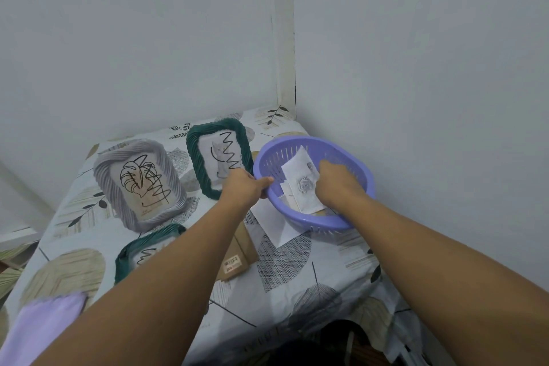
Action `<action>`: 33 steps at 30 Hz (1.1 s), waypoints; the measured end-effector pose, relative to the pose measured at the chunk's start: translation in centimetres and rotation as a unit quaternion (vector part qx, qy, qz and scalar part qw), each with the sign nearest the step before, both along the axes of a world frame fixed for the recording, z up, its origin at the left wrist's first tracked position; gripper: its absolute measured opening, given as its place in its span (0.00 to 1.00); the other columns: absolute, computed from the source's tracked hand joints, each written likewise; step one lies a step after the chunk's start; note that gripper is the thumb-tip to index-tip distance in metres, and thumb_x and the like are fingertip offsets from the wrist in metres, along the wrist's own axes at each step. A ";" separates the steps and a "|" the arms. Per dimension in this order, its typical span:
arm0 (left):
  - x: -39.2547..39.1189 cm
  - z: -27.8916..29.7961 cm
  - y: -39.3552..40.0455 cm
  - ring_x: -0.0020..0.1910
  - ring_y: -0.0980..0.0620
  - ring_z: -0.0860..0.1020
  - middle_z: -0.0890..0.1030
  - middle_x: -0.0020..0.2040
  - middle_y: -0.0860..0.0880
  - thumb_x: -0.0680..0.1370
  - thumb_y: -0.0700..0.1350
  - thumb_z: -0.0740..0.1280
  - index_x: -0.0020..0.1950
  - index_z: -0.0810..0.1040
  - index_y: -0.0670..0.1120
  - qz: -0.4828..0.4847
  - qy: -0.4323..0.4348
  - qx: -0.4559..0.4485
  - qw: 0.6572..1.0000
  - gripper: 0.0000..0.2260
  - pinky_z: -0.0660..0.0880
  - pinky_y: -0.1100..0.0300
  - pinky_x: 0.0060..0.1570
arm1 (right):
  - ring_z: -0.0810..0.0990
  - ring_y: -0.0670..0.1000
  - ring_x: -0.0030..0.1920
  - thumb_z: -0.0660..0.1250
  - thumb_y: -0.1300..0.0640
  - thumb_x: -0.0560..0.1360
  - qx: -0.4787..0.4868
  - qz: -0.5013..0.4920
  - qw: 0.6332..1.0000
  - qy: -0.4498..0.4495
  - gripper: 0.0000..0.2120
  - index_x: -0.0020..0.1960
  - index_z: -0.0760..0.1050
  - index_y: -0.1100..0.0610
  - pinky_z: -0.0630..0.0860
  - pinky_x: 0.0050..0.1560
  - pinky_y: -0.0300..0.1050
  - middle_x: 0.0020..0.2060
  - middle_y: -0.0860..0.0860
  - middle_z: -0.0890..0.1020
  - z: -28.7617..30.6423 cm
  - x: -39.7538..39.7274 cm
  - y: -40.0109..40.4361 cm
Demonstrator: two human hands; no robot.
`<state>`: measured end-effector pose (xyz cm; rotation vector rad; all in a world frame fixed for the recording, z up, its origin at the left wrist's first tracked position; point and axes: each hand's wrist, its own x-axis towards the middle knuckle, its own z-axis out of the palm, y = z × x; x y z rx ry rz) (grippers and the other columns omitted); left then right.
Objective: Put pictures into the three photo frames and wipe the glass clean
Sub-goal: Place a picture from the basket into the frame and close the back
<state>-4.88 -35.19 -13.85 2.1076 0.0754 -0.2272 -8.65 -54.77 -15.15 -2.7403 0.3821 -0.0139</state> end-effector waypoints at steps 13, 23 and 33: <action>-3.3 3.4 0.7 0.46 0.56 0.80 0.84 0.50 0.49 0.80 0.63 0.64 0.55 0.83 0.46 -0.003 -0.079 -0.188 0.979 0.21 0.74 0.61 0.45 | 0.76 0.58 0.46 0.59 0.56 0.82 0.069 0.105 0.957 -0.261 0.03 0.54 0.71 0.55 0.71 0.40 0.53 0.48 0.53 0.78 3.0 -2.0 6.6; -4.1 4.4 9.5 0.37 0.52 0.78 0.82 0.43 0.47 0.83 0.47 0.65 0.55 0.79 0.42 0.130 -0.072 -0.221 0.964 0.09 0.72 0.62 0.31 | 0.75 0.48 0.52 0.61 0.34 0.78 0.095 0.206 0.938 -0.262 0.21 0.59 0.75 0.48 0.75 0.49 0.48 0.52 0.47 0.75 3.3 -2.8 14.1; -7.3 0.7 21.7 0.47 0.46 0.83 0.87 0.48 0.47 0.82 0.47 0.67 0.57 0.81 0.41 0.090 0.014 -0.164 0.982 0.10 0.80 0.53 0.47 | 0.85 0.49 0.48 0.72 0.50 0.78 0.421 0.171 0.891 -0.004 0.07 0.53 0.80 0.51 0.82 0.55 0.51 0.46 0.49 0.85 1.3 -2.9 20.2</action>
